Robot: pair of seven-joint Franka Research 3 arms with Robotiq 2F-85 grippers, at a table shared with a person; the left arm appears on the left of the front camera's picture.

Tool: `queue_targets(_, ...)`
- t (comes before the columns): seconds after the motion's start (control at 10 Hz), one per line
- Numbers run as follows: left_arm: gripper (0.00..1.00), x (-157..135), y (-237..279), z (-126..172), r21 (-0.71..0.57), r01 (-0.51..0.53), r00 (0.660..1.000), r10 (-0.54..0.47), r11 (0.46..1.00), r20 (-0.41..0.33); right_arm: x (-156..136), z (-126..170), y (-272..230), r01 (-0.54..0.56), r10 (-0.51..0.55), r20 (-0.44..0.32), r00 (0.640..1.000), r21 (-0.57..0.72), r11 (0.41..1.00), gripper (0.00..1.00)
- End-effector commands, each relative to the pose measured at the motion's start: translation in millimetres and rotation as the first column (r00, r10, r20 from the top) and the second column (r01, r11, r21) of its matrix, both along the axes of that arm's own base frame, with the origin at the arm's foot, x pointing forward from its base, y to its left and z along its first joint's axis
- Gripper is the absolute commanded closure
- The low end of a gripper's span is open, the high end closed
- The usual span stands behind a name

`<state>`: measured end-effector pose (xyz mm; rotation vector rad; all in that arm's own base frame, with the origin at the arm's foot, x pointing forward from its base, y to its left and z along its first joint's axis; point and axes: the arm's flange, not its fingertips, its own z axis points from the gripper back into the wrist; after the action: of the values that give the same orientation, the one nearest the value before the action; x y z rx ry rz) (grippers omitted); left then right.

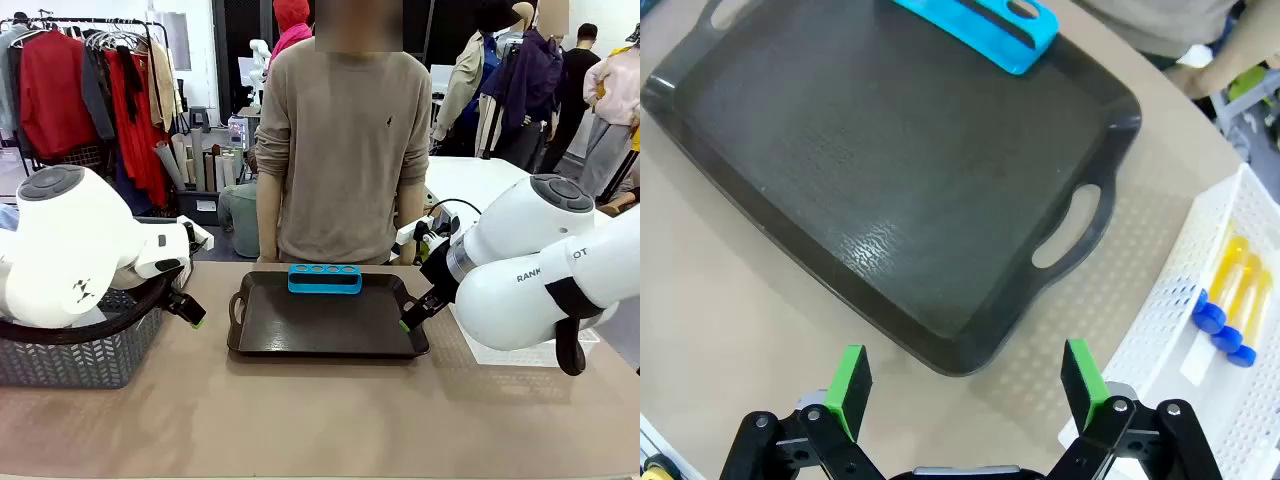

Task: Prepare the laboratory tools.
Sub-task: Pick up one Large Measuring Cup and place it on the Handle tray.

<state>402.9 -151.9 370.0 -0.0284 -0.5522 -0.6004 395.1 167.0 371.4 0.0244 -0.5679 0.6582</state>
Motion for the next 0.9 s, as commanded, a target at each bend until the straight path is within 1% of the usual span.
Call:
queue_targets(0.0, 0.00, 0.0, 0.0, 0.1, 0.000, 0.000, 1.000, 0.000, 1.000, 0.000, 0.0, 0.0, 0.0, 0.000, 0.000, 0.000, 1.000, 0.000, 1.000, 0.00)
queue_targets(0.8, 0.00, 0.0, 0.0, 0.1, 0.000, 0.000, 1.000, 0.000, 1.000, 0.000, 0.0, 0.0, 0.0, 0.000, 0.000, 0.000, 1.000, 0.000, 1.000, 0.00)
